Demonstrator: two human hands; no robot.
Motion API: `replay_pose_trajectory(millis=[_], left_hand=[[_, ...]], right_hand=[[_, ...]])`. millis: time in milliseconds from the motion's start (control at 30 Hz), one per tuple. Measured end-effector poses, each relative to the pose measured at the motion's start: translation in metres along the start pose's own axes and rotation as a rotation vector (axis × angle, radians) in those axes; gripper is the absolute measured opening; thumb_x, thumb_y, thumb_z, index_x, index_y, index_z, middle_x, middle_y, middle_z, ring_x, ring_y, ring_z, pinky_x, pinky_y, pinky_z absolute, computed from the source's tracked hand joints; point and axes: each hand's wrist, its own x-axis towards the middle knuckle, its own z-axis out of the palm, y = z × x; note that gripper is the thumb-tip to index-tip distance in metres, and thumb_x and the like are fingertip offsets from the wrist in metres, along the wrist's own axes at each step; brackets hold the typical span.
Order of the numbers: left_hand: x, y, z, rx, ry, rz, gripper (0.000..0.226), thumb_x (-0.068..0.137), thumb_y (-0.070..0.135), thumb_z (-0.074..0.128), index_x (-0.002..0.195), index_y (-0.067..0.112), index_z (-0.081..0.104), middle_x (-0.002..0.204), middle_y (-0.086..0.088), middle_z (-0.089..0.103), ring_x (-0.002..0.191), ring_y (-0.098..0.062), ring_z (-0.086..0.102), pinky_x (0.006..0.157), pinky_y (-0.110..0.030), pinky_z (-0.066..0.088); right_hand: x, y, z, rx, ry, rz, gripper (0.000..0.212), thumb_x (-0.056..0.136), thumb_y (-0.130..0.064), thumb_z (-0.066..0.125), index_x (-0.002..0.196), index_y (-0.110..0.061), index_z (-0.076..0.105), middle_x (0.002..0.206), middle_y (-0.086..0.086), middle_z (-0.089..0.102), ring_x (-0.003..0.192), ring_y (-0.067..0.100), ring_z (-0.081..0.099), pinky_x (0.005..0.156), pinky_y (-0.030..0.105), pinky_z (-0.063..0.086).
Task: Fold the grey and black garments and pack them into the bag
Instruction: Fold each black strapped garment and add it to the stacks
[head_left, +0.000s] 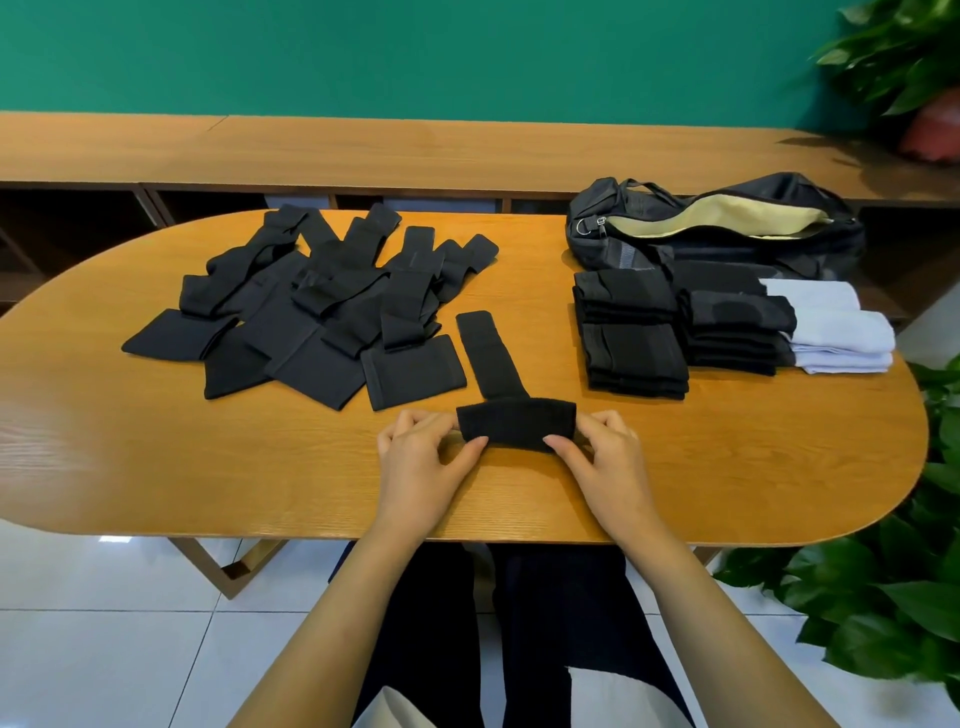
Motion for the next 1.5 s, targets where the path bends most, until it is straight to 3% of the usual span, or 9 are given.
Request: replay_pose_trajectory(millis=[133, 333, 567, 700, 833, 1033, 1167, 1333, 1500], left_hand=[[0.0002, 0.0013, 0.0, -0.033, 0.062, -0.047, 0.027, 0.083, 0.037, 0.071, 0.108, 0.036, 0.06, 0.081, 0.016, 0.06, 0.094, -0.006, 0.05, 0.093, -0.028, 0.023], [-0.0009, 0.0032, -0.0012, 0.01, 0.073, -0.075, 0.049, 0.083, 0.036, 0.072, 0.128, 0.031, 0.053, 0.077, 0.015, 0.062, 0.097, -0.005, 0.052, 0.095, -0.027, 0.02], [-0.0014, 0.0012, 0.0, 0.064, 0.058, -0.074, 0.04, 0.083, 0.037, 0.072, 0.12, 0.034, 0.058, 0.077, 0.013, 0.057, 0.09, -0.005, 0.049, 0.092, -0.032, 0.028], [-0.0015, -0.0012, 0.001, 0.108, 0.019, -0.007, 0.019, 0.085, 0.032, 0.072, 0.104, 0.032, 0.069, 0.097, 0.017, 0.054, 0.103, -0.008, 0.044, 0.088, -0.033, 0.028], [-0.0011, -0.0008, 0.0007, 0.123, -0.052, 0.032, 0.016, 0.086, 0.039, 0.068, 0.101, 0.033, 0.073, 0.123, 0.02, 0.056, 0.118, -0.004, 0.037, 0.091, -0.029, 0.02], [-0.0007, 0.0013, -0.0014, 0.17, -0.188, 0.071, 0.052, 0.07, 0.061, 0.072, 0.118, 0.042, 0.064, 0.13, 0.03, 0.043, 0.12, 0.006, 0.023, 0.101, -0.026, 0.012], [-0.0009, -0.0013, -0.0003, 0.154, -0.148, 0.099, 0.04, 0.076, 0.055, 0.069, 0.114, 0.04, 0.068, 0.131, 0.025, 0.051, 0.121, 0.004, 0.026, 0.101, -0.026, 0.011], [-0.0012, 0.0006, 0.0002, 0.111, -0.095, 0.091, 0.048, 0.08, 0.065, 0.042, 0.104, 0.038, 0.073, 0.122, 0.023, 0.056, 0.119, -0.004, 0.035, 0.097, -0.027, 0.014], [-0.0027, 0.0016, -0.0011, 0.065, -0.067, 0.114, 0.048, 0.079, 0.066, 0.043, 0.095, 0.035, 0.076, 0.108, 0.025, 0.057, 0.111, -0.001, 0.038, 0.095, -0.029, 0.017]], right_hand=[[-0.0011, -0.0008, -0.0005, 0.022, 0.014, 0.017, 0.034, 0.09, -0.049, 0.049, 0.104, -0.022, 0.063, 0.098, -0.007, 0.052, 0.102, 0.019, 0.05, 0.084, 0.033, 0.046], [-0.0015, -0.0052, -0.0021, -0.048, 0.083, -0.09, 0.016, 0.089, -0.035, 0.064, 0.097, -0.021, 0.066, 0.081, -0.022, 0.049, 0.092, 0.01, 0.047, 0.086, 0.035, 0.039], [-0.0002, -0.0026, 0.001, 0.005, 0.104, -0.049, 0.032, 0.083, -0.034, 0.072, 0.112, -0.028, 0.058, 0.082, -0.017, 0.054, 0.09, 0.006, 0.046, 0.088, 0.038, 0.044], [-0.0008, -0.0023, 0.0008, -0.094, 0.162, -0.139, 0.033, 0.086, -0.026, 0.071, 0.118, -0.024, 0.061, 0.114, -0.01, 0.053, 0.108, 0.006, 0.04, 0.091, 0.036, 0.043], [-0.0011, -0.0022, 0.0023, -0.242, 0.074, -0.23, 0.026, 0.096, -0.025, 0.057, 0.121, -0.028, 0.065, 0.132, -0.013, 0.057, 0.127, 0.01, 0.038, 0.1, 0.031, 0.027], [-0.0003, -0.0023, 0.0035, -0.24, 0.048, -0.16, 0.028, 0.101, -0.027, 0.048, 0.124, -0.028, 0.065, 0.131, -0.014, 0.059, 0.128, 0.009, 0.039, 0.104, 0.031, 0.026], [-0.0003, -0.002, 0.0031, -0.21, 0.044, -0.166, 0.028, 0.101, -0.032, 0.048, 0.122, -0.03, 0.065, 0.131, -0.015, 0.059, 0.126, 0.007, 0.038, 0.105, 0.035, 0.029], [-0.0017, -0.0037, 0.0009, -0.175, -0.028, -0.234, 0.054, 0.083, -0.071, 0.039, 0.116, -0.039, 0.066, 0.128, -0.024, 0.054, 0.127, 0.003, 0.032, 0.108, 0.033, 0.019], [-0.0048, -0.0037, 0.0022, -0.164, -0.005, -0.361, 0.047, 0.083, -0.066, 0.046, 0.114, -0.037, 0.067, 0.118, -0.021, 0.062, 0.122, -0.001, 0.041, 0.115, 0.033, 0.016]])
